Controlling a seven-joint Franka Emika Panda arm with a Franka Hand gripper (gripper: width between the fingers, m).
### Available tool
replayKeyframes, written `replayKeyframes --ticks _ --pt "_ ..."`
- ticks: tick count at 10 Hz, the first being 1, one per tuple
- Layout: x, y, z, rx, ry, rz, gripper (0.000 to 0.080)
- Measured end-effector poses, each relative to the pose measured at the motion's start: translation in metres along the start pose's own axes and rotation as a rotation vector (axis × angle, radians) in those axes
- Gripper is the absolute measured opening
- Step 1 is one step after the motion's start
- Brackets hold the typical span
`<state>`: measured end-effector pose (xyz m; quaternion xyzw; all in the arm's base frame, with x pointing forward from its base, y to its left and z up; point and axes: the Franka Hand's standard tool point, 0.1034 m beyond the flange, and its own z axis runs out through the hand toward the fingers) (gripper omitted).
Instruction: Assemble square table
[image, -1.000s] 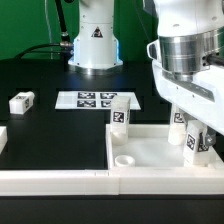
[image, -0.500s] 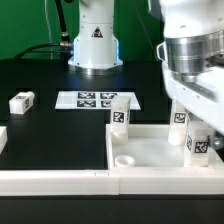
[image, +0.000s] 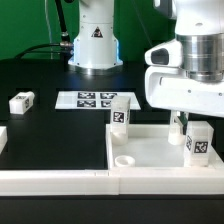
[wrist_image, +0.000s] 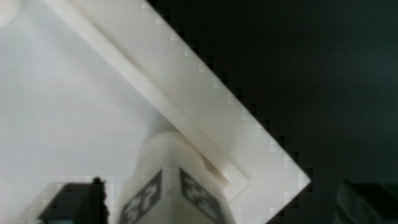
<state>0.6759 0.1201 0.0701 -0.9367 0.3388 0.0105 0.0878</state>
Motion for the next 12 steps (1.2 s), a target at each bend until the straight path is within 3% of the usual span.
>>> replayKeyframes --ticks 2,3,4,5,6,7,9,12 --pt "0.012 0.011 -0.002 -0.055 0.023 -0.425 0.0649" --pt "0.016 0.012 -0.002 -0.071 0.023 -0.586 0.0649" --pt "0.016 0.012 -0.002 -0.071 0.025 -0.642 0.0649" --pt "0.017 0.012 -0.002 -0.067 0.037 -0.626 0.0649" --pt "0.017 0.012 -0.002 -0.067 0.037 -0.617 0.0528" --pt "0.017 0.012 -0.002 -0.067 0.037 -0.617 0.0528" --pt "0.018 0.012 -0.002 -0.064 0.040 -0.515 0.0289" --pt "0.019 0.014 -0.001 -0.064 0.054 -0.188 0.0289"
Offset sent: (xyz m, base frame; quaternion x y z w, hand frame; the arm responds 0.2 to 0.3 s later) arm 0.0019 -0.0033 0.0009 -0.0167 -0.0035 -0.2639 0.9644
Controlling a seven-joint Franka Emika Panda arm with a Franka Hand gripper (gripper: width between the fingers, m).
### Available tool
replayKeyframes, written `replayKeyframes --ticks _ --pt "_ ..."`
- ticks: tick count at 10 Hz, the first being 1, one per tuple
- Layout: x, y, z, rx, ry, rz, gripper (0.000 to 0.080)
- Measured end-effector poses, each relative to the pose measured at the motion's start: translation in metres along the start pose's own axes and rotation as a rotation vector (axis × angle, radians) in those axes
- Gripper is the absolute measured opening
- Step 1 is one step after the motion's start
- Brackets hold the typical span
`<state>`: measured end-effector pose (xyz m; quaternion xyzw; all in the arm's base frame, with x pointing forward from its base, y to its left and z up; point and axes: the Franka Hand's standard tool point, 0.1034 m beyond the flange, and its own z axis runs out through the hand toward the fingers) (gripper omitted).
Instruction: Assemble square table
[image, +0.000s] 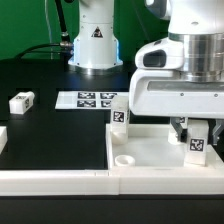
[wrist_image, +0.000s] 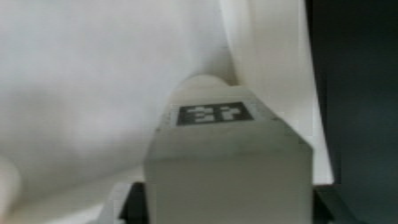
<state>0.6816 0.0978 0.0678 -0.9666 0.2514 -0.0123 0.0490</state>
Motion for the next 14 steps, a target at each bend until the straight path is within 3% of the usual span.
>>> replayKeyframes --ticks 3,5,9,12,14 --pt "0.0002 0.0016 0.0003 -0.006 0.009 0.493 0.0289" --pt "-0.0009 0.0055 0.0003 0.023 0.019 0.824 0.0291" --pt "-0.0013 0.0073 0.0006 0.034 -0.006 1.075 0.0291" --pt "-0.0033 0.0086 0.0011 0.082 -0.067 1.467 0.0291" --pt "-0.0037 0.0086 0.0009 0.076 -0.060 1.499 0.0294"
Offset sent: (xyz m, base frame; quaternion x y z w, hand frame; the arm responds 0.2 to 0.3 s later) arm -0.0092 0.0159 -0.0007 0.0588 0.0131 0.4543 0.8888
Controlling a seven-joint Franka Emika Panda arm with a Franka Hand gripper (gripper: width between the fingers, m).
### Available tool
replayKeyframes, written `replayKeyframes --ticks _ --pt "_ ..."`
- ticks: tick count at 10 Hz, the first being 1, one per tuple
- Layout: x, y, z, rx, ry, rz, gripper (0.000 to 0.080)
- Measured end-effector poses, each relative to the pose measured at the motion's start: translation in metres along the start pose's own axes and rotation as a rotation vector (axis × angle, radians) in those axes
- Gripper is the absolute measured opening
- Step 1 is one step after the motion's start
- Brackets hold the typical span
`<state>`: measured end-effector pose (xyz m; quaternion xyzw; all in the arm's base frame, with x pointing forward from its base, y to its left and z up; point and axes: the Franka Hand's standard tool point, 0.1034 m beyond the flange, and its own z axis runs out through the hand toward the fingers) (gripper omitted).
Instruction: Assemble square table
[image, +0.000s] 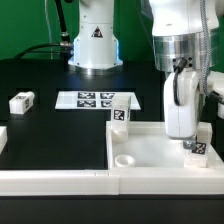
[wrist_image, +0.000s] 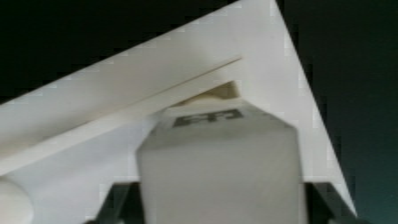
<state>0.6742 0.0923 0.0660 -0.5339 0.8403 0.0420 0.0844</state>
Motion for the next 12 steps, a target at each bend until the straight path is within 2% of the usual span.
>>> replayKeyframes --ticks 2,4,5,6,7,8,12 --pt "0.002 0.000 0.001 0.001 0.006 -0.003 0.0295" --pt "0.002 0.000 0.001 0.004 0.007 -0.024 0.0568" --pt "0.011 0.001 -0.003 0.008 0.010 -0.088 0.0568" --pt "0.025 0.001 -0.012 0.019 0.010 -0.130 0.0632" --pt "0.042 0.001 -0.022 0.025 0.009 -0.157 0.0647" --pt "0.050 -0.001 -0.027 0.026 0.012 -0.173 0.0647" --pt "0.050 0.000 -0.026 0.024 0.014 -0.176 0.0649"
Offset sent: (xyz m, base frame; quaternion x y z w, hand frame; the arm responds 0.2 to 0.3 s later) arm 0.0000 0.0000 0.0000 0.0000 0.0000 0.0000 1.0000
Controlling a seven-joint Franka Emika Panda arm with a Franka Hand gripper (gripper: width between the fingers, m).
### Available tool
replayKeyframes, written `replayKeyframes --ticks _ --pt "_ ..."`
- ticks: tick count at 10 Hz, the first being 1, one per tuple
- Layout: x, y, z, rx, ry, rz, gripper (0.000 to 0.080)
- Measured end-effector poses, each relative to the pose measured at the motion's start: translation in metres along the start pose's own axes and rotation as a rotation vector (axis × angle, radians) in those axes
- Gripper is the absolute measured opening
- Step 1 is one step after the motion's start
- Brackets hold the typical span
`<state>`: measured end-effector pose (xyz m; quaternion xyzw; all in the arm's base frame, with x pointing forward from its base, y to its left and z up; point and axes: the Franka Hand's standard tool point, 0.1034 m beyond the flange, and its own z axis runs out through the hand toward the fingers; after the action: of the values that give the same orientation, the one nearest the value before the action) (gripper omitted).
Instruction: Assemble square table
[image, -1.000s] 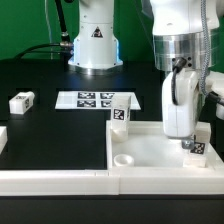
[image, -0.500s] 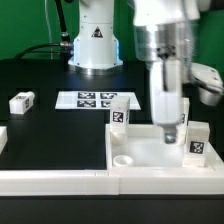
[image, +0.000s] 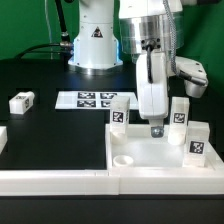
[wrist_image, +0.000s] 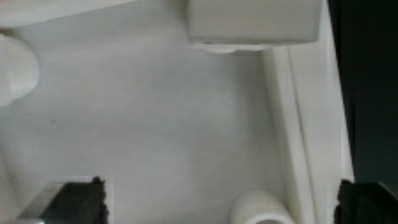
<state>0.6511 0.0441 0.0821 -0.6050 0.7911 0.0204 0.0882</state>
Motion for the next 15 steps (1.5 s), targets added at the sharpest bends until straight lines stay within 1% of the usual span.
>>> replayKeyframes --ticks 2,3,4,5,6,7,11,12,13,14,15 --pt "0.002 0.000 0.000 0.001 0.001 -0.012 0.0649" --pt "0.024 0.004 -0.007 0.020 -0.001 -0.114 0.0649" --pt "0.045 0.013 -0.014 0.013 0.006 -0.191 0.0649" --pt "0.068 0.017 -0.025 0.018 0.000 -0.255 0.0649" --pt "0.086 0.016 -0.034 0.023 0.003 -0.296 0.0649" --pt "0.090 0.011 -0.039 0.028 0.011 -0.395 0.0649" --pt "0.090 0.012 -0.037 0.023 0.016 -0.645 0.0649" --pt "0.095 0.014 -0.036 0.021 0.017 -0.765 0.0649" --pt "0.106 0.019 -0.035 0.013 0.014 -0.849 0.0649" --pt "0.119 0.026 -0.037 0.001 0.011 -0.934 0.0649" --pt "0.141 0.037 -0.037 -0.016 0.009 -1.065 0.0649"
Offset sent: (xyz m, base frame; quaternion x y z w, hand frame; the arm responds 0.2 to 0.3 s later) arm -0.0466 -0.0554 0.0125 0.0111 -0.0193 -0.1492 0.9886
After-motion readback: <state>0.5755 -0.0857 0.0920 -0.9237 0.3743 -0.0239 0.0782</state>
